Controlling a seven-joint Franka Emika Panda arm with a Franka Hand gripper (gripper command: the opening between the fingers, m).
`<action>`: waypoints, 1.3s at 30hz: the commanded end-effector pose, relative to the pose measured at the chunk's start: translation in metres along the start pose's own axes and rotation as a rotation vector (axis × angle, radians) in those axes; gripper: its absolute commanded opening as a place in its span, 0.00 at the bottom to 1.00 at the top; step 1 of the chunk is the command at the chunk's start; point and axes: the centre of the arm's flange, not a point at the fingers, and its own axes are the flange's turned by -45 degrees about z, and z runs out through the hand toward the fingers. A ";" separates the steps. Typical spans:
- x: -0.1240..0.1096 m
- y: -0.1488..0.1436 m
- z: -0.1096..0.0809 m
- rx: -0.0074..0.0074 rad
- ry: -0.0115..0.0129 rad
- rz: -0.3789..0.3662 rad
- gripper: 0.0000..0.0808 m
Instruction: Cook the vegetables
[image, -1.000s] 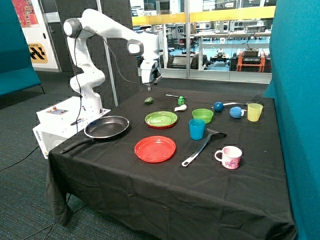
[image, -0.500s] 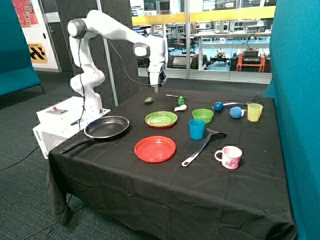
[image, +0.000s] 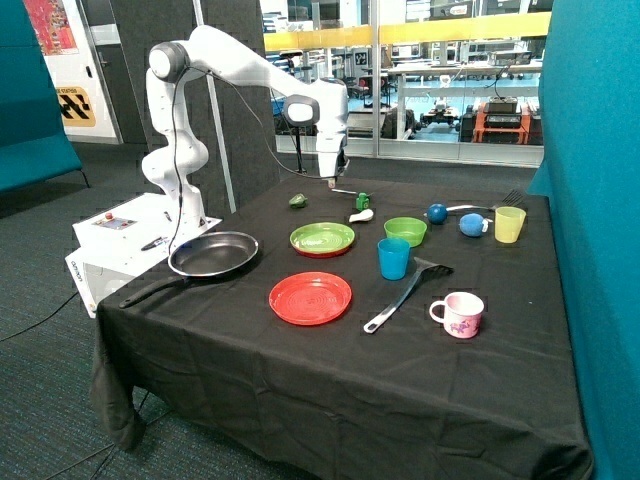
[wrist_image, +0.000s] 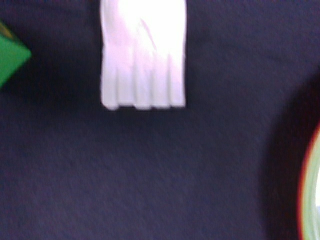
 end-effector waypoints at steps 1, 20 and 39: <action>0.032 -0.019 0.016 -0.0037 -0.0024 0.001 0.40; 0.061 -0.040 0.048 -0.0037 -0.0024 0.016 0.91; 0.081 -0.045 0.062 -0.0037 -0.0024 -0.002 1.00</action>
